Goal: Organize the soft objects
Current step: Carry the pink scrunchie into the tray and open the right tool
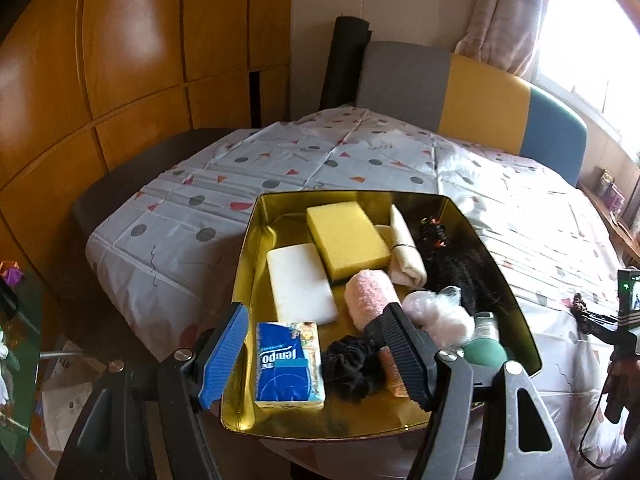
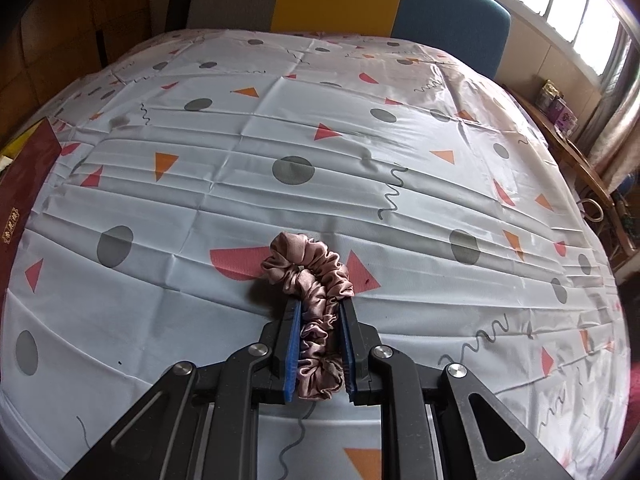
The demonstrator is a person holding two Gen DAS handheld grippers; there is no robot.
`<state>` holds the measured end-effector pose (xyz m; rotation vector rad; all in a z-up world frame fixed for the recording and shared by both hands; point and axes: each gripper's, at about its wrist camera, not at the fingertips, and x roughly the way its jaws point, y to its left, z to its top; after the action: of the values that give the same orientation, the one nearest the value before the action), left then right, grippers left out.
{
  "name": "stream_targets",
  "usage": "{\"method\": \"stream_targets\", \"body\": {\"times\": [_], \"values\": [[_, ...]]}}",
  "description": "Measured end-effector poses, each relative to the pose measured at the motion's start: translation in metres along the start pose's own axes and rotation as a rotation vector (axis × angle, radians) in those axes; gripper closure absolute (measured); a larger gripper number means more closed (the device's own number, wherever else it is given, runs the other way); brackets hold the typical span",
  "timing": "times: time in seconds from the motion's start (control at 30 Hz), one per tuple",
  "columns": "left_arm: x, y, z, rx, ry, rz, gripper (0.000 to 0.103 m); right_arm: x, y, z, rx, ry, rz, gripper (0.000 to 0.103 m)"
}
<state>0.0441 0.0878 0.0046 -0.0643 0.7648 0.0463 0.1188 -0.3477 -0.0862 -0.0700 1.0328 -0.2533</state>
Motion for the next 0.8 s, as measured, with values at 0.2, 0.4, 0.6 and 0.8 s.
{"method": "stream_targets", "body": {"times": [0.2, 0.4, 0.6, 0.8], "values": [[-0.006, 0.000, -0.002, -0.004, -0.009, -0.011, 0.033, -0.010, 0.010, -0.002, 0.025, 0.032, -0.001, 0.085], [-0.007, 0.004, -0.003, -0.009, -0.008, -0.010, 0.033, -0.041, 0.040, 0.001, 0.030, -0.020, 0.111, 0.085], [-0.008, 0.008, -0.004, -0.019, -0.009, -0.007, 0.033, -0.095, 0.105, 0.014, -0.059, -0.132, 0.277, 0.085], [-0.007, 0.015, -0.007, -0.031, -0.007, 0.013, 0.033, -0.136, 0.201, 0.024, -0.183, -0.172, 0.469, 0.085]]}}
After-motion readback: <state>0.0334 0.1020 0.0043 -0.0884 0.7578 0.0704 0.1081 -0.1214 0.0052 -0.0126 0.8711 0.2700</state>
